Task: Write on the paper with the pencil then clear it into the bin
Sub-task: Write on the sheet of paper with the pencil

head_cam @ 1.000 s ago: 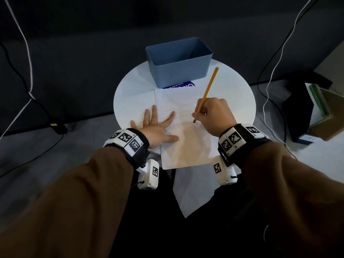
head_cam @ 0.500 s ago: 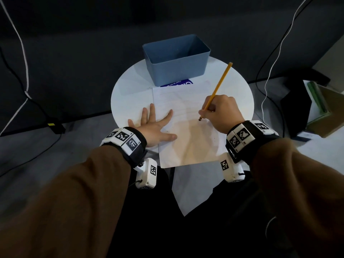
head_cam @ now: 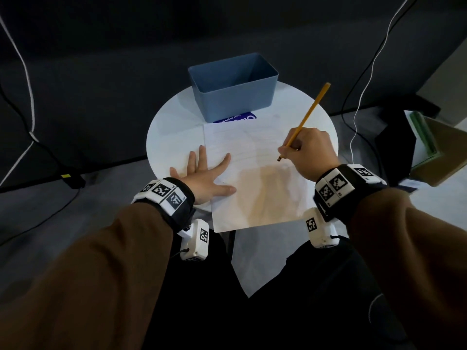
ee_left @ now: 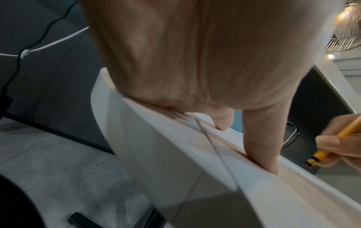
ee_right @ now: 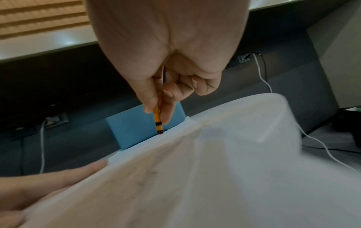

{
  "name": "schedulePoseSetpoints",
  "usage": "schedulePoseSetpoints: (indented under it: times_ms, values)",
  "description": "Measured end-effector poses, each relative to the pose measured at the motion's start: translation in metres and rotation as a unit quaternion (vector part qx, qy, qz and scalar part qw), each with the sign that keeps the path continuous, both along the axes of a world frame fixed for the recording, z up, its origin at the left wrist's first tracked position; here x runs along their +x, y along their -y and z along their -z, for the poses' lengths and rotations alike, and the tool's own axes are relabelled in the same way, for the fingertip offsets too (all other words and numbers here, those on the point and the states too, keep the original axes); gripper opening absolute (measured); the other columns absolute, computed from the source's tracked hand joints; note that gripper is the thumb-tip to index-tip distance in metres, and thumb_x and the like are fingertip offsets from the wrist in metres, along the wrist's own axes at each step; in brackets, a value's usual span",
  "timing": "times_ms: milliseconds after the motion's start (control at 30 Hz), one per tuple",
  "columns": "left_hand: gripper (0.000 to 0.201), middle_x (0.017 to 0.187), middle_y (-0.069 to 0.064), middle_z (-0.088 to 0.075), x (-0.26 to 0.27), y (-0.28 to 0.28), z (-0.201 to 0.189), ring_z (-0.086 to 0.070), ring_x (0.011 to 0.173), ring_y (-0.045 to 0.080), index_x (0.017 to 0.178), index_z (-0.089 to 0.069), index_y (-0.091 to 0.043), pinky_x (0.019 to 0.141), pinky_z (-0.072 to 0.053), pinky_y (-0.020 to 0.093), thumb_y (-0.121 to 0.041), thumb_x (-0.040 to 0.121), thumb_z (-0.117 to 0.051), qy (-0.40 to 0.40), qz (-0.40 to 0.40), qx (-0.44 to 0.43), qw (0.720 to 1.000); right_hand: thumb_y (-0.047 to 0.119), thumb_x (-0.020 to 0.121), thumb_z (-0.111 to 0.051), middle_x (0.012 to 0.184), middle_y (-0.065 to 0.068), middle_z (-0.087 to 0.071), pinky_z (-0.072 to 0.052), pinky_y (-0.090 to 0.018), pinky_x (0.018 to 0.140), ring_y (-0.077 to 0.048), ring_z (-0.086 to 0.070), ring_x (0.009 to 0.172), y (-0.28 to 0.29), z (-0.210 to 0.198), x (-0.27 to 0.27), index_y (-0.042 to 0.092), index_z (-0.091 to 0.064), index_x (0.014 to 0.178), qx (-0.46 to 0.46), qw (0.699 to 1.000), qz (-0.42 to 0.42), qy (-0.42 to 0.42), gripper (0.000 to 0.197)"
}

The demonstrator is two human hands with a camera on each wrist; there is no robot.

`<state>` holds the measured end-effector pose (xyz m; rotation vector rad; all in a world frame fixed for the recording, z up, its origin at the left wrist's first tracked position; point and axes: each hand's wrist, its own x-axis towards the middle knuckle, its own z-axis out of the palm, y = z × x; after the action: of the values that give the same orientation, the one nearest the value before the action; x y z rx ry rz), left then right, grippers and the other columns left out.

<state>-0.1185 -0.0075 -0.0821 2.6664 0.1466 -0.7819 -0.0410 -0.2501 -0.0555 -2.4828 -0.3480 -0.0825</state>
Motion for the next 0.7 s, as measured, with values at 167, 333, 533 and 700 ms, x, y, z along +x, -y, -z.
schedulePoseSetpoints:
  times_ms: [167, 333, 533, 700]
  values:
    - [0.089, 0.156, -0.003, 0.041, 0.0, 0.0, -0.001, 0.036, 0.144, 0.021, 0.146, 0.013, -0.063, 0.112, 0.012, 0.068, -0.072, 0.086, -0.053, -0.003, -0.003, -0.002, 1.0, 0.022, 0.09, -0.074, 0.073, 0.001, -0.066, -0.037, -0.014, 0.06, -0.01, -0.058, 0.068, -0.028, 0.004, -0.005, 0.02, -0.065, 0.073, -0.006, 0.999, -0.047, -0.022, 0.019]
    - [0.091, 0.155, -0.005, 0.042, 0.0, -0.002, 0.002, 0.037, 0.144, 0.019, 0.146, 0.013, -0.063, 0.112, 0.014, 0.068, -0.072, 0.086, -0.054, -0.002, -0.006, -0.009, 1.0, 0.02, 0.091, -0.072, 0.074, 0.001, -0.066, -0.049, -0.025, 0.068, -0.012, -0.06, 0.07, -0.018, 0.009, -0.007, 0.019, -0.063, 0.072, -0.022, 0.999, -0.034, -0.019, 0.021]
    - [0.109, 0.156, -0.008, 0.039, 0.0, -0.002, 0.003, 0.033, 0.145, 0.016, 0.153, 0.022, -0.041, 0.112, 0.014, 0.066, -0.072, 0.084, -0.057, 0.013, -0.022, -0.012, 1.0, 0.021, 0.092, -0.072, 0.07, 0.006, -0.064, -0.037, -0.016, 0.062, -0.007, -0.057, 0.068, -0.005, 0.003, -0.016, 0.021, -0.065, 0.073, -0.004, 1.0, -0.013, -0.011, 0.02]
    - [0.114, 0.157, -0.009, 0.038, -0.001, -0.002, 0.005, 0.032, 0.146, 0.015, 0.155, 0.021, -0.031, 0.114, 0.013, 0.064, -0.074, 0.082, -0.056, 0.022, -0.028, -0.003, 0.999, 0.018, 0.09, -0.074, 0.076, 0.002, -0.071, -0.04, -0.014, 0.062, -0.008, -0.063, 0.074, -0.031, -0.005, -0.016, 0.015, -0.071, 0.077, 0.04, 0.996, -0.032, -0.067, 0.014]
